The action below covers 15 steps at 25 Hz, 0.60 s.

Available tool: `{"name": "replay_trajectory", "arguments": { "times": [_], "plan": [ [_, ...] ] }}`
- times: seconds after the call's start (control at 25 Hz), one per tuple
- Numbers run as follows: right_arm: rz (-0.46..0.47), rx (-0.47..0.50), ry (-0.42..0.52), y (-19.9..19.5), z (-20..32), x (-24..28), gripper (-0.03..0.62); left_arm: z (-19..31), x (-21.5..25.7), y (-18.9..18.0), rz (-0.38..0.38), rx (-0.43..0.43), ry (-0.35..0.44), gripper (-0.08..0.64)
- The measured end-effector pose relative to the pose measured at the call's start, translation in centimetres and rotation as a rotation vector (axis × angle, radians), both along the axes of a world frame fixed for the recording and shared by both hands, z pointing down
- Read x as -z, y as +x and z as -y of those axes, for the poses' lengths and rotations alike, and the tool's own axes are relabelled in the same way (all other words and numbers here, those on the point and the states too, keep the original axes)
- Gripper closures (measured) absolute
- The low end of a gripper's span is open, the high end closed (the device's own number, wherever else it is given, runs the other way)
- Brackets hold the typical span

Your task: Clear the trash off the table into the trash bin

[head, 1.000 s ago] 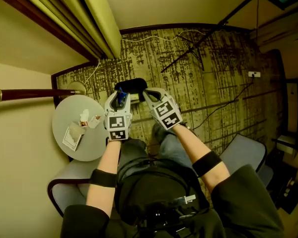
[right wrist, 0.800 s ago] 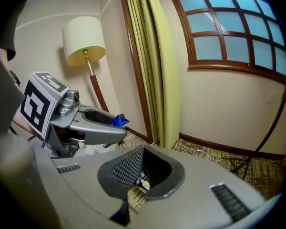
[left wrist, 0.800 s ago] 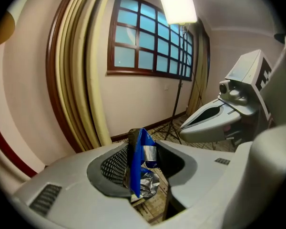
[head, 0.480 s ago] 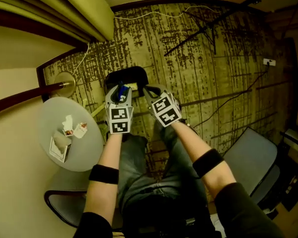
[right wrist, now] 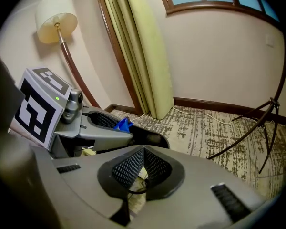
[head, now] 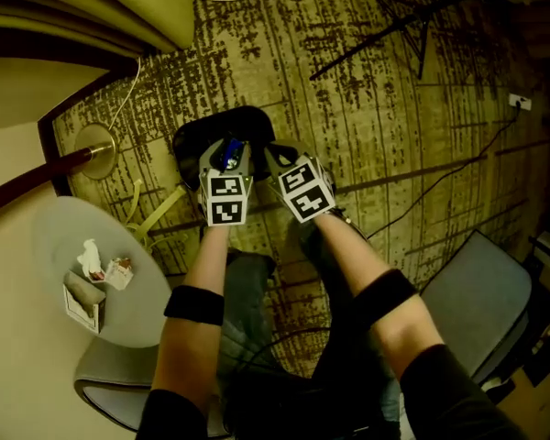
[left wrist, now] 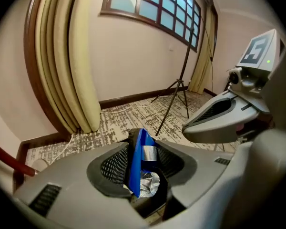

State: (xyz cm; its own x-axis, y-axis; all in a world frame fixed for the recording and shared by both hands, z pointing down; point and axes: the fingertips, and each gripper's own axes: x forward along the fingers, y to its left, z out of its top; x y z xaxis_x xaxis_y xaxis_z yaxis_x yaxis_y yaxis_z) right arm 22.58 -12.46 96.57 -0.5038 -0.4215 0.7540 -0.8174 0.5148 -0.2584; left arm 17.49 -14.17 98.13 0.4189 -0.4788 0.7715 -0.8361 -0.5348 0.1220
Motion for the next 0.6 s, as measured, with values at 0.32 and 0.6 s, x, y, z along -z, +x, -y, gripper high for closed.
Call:
{"name": "replay_trajectory", "arguments": {
  "times": [0.32, 0.6],
  "plan": [
    [0.001, -0.051, -0.034, 0.6, -0.3, -6.4, 0.591, -0.7, -8.2, 0.3, -0.017, -0.001, -0.069, 0.389],
    [-0.006, -0.064, -0.045, 1.4, -0.9, -7.3, 0.591, -1.0, -9.4, 0.2, -0.027, 0.019, -0.085, 0.275]
  ]
}}
